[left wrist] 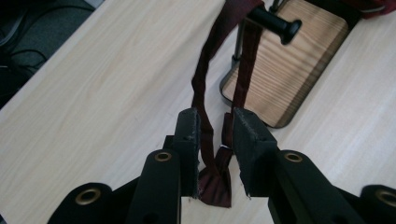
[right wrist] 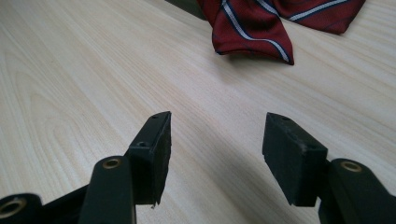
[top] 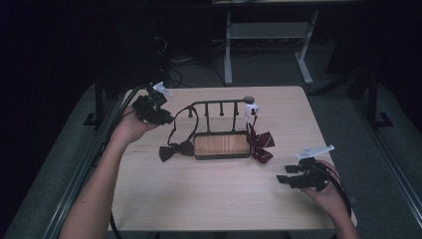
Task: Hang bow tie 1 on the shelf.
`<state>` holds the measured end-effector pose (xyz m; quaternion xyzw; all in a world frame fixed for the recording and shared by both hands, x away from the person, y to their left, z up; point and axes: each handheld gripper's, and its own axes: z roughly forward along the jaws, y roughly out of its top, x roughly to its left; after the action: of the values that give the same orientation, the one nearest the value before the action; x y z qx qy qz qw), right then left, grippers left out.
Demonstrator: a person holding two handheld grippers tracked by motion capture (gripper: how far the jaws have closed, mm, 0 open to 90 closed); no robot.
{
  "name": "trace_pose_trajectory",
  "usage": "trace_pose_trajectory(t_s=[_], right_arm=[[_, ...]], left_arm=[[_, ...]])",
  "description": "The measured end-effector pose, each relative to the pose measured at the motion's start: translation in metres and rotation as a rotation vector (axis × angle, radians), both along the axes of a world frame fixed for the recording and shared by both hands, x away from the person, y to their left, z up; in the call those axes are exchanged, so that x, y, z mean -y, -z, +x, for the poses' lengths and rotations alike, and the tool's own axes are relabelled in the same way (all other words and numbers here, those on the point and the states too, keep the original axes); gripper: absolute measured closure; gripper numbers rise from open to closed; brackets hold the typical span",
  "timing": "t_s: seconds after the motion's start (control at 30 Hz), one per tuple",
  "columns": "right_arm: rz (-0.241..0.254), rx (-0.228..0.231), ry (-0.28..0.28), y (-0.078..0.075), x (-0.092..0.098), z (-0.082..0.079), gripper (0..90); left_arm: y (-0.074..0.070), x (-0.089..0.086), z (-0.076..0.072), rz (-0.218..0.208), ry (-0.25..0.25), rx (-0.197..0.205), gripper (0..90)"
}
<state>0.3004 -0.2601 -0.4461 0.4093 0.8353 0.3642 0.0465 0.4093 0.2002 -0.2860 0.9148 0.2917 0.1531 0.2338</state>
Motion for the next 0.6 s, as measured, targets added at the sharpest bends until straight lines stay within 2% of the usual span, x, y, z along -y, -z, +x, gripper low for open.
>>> trace_pose_trajectory(t_s=[0.1,0.3,0.53,0.6], right_arm=[[0.002,0.002,0.002,0.0,0.0,0.0,41.9],[0.001,-0.002,0.007,0.0,0.001,0.0,41.8],[0.003,0.0,0.012,0.0,0.002,0.0,41.7],[0.001,0.006,0.007,0.0,0.003,0.0,41.7]], left_arm=[[0.0,-0.001,-0.004,-0.013,0.003,0.01,70.5],[0.005,-0.004,-0.009,-0.013,0.005,0.007,68.9],[0.012,-0.009,-0.014,-0.042,-0.009,-0.003,67.6],[0.013,-0.01,-0.015,-0.037,-0.003,-0.001,67.0]])
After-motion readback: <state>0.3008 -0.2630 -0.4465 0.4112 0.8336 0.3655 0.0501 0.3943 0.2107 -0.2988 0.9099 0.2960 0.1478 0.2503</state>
